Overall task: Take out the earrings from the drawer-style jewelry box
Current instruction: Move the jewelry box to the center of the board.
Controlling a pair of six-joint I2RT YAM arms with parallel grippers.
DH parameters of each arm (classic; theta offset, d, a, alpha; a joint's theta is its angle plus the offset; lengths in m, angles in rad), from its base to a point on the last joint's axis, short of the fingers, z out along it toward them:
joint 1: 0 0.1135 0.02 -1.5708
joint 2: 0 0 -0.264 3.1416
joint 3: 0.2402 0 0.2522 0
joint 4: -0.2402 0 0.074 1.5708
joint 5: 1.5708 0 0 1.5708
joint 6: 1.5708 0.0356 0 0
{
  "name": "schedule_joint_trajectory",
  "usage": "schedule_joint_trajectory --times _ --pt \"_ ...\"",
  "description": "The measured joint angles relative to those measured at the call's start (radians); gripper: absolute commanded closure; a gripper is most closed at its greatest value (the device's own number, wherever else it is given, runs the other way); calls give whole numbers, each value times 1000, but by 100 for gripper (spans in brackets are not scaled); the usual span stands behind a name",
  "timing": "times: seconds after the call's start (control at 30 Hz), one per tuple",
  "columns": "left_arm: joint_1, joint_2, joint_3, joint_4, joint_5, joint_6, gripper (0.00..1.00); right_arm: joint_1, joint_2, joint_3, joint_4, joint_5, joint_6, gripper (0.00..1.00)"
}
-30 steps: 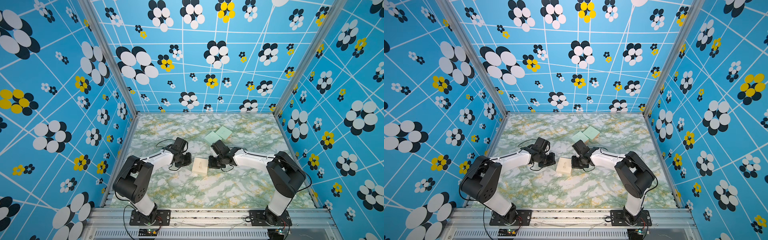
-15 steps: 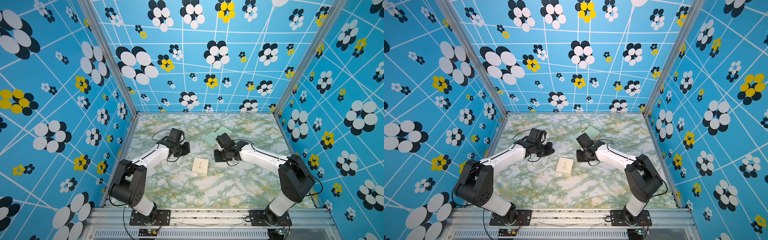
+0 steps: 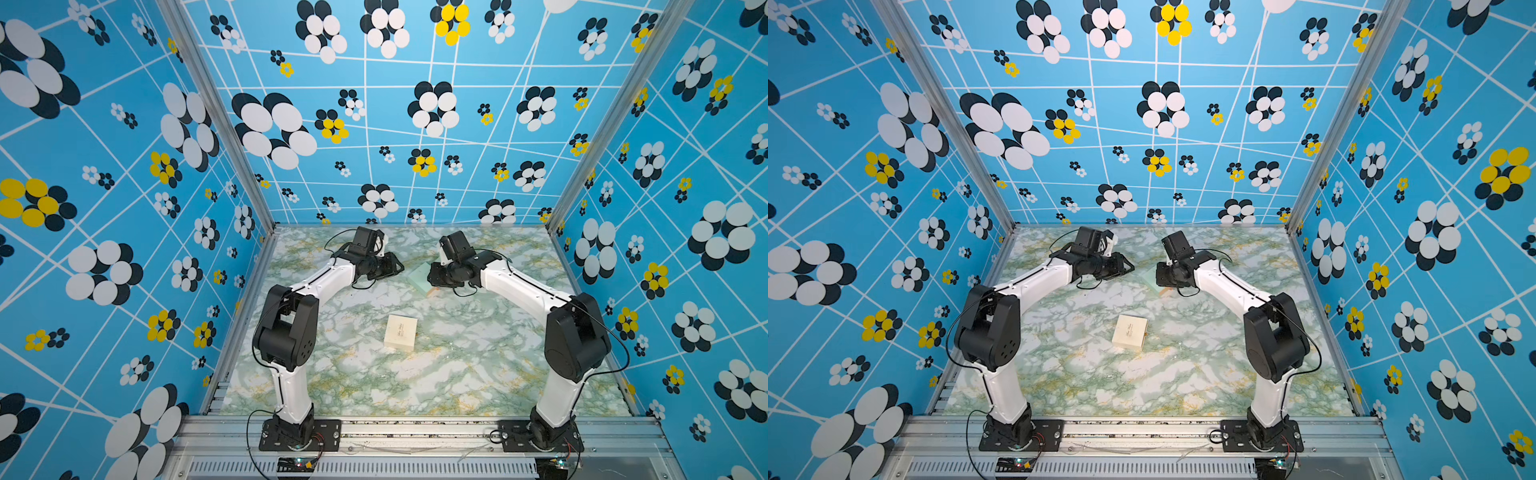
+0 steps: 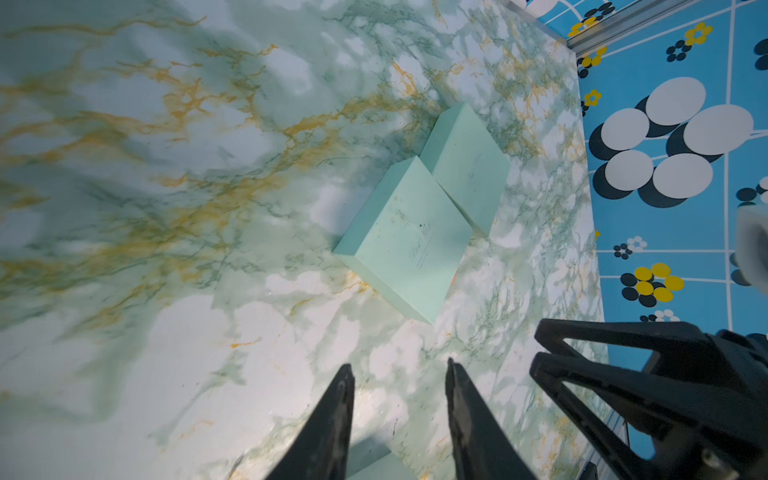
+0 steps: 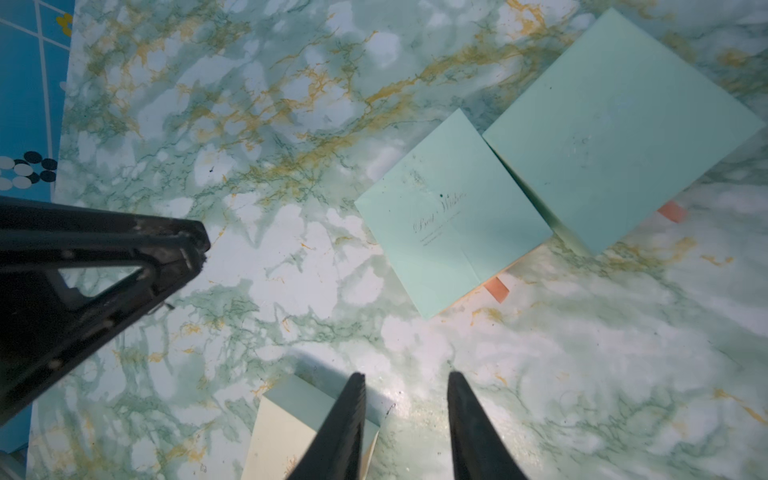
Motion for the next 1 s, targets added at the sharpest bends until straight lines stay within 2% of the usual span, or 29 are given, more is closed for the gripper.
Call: schedule_joint_trajectory --times 0.2,0.37,0.77,1.0 --pt "13 146 119 50 45 -23 60 -39 63 8 24 -25 47 62" --pt "20 218 145 103 76 -47 61 -75 80 8 57 -48 89 61" --pt "20 267 176 156 97 -74 61 -97 171 8 120 -90 115 61" --pt "19 345 215 201 101 -85 62 -97 188 8 118 -74 119 61"
